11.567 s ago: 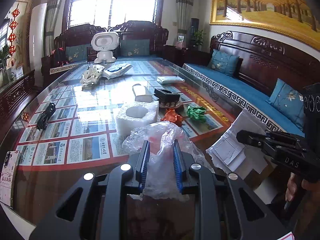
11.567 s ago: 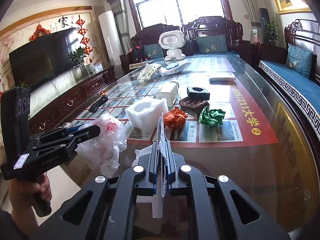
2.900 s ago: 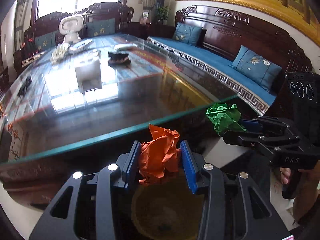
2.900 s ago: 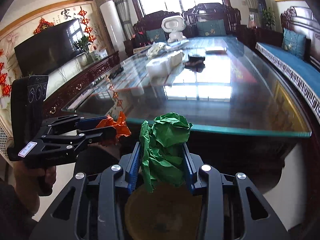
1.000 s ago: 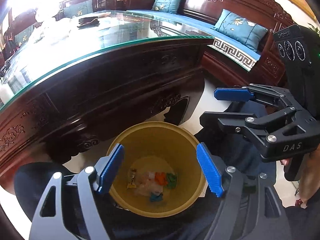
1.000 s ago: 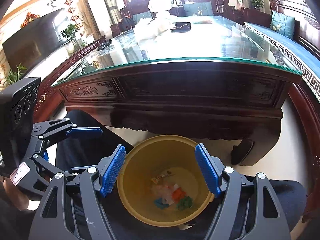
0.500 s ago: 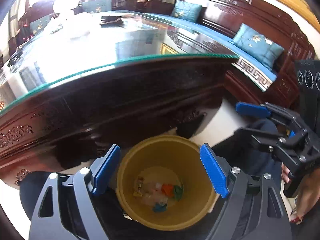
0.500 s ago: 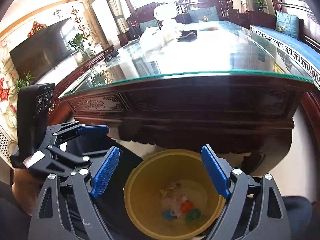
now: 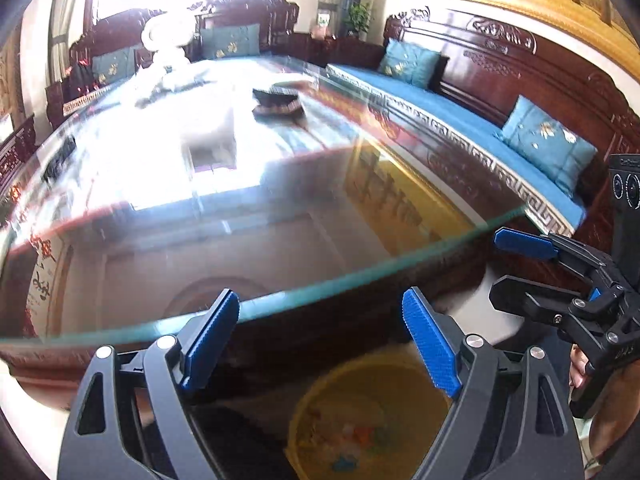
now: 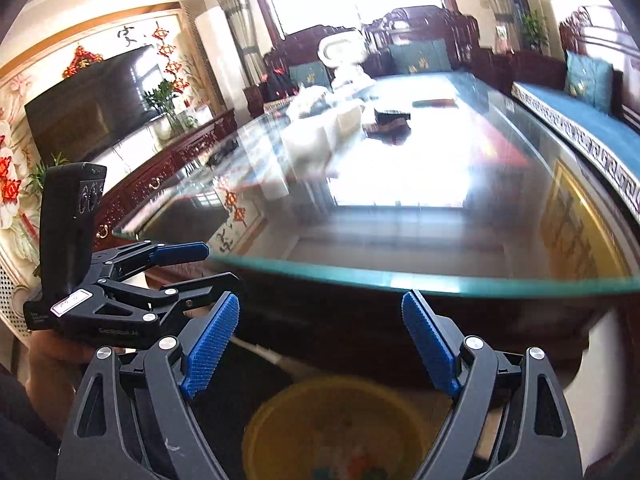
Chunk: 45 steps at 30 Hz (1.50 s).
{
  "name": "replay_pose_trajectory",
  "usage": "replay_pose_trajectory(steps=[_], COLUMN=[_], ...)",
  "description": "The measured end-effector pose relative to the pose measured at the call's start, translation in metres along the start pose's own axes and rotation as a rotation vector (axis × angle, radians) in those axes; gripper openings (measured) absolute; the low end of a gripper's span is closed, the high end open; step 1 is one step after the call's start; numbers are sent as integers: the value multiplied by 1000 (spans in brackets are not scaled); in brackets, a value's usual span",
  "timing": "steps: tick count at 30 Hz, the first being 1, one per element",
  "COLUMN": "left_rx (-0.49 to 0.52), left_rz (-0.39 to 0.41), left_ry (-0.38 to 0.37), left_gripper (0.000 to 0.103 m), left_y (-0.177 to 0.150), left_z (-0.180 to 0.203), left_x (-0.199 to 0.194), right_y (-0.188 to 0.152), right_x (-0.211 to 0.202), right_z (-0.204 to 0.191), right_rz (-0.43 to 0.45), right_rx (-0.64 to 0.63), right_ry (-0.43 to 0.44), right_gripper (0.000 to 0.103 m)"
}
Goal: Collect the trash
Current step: 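Move both open tools back over the table toward the foam and cap, then grasp the white foam sheet with the left tool while the right tool grasps the brown knit cap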
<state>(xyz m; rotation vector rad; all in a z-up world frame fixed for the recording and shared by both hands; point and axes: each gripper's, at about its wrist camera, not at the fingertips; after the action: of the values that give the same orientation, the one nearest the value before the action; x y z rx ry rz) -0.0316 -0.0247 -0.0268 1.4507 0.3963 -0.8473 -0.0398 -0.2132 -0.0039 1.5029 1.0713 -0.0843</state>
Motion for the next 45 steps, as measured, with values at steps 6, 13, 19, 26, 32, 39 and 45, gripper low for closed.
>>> replay_pose_trajectory(steps=[6, 13, 19, 26, 32, 39, 45], left_rx=[16, -32, -125, -197, -251, -276, -285], left_rz=[67, 108, 90, 67, 52, 9, -7], left_ry=[53, 98, 141, 173, 206, 184, 188], left_gripper=[90, 91, 91, 91, 90, 86, 80], left_y=[57, 116, 153, 180, 197, 192, 190], left_z=[-19, -58, -104, -145, -173, -183, -187], left_x=[6, 34, 76, 115, 136, 152, 158], right_y=[62, 108, 129, 148, 160, 170, 177], right_x=[28, 64, 98, 132, 155, 168, 175], right_z=[14, 33, 47, 61, 65, 67, 69], right_rz=[46, 30, 9, -16, -39, -45, -51], right_rx=[6, 47, 63, 67, 59, 63, 67], right_ry=[60, 55, 55, 71, 65, 49, 43], right_gripper=[81, 81, 81, 81, 81, 80, 80])
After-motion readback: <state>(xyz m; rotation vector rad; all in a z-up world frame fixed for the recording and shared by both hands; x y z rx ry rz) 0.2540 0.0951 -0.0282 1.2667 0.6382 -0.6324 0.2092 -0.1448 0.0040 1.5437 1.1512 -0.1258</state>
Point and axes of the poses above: each gripper's, at about its wrist camera, not at the fingertips, and x roughly the way its jaws point, z to its right, y to its top, and after that the axes turned 1 degree about -z, right-handed
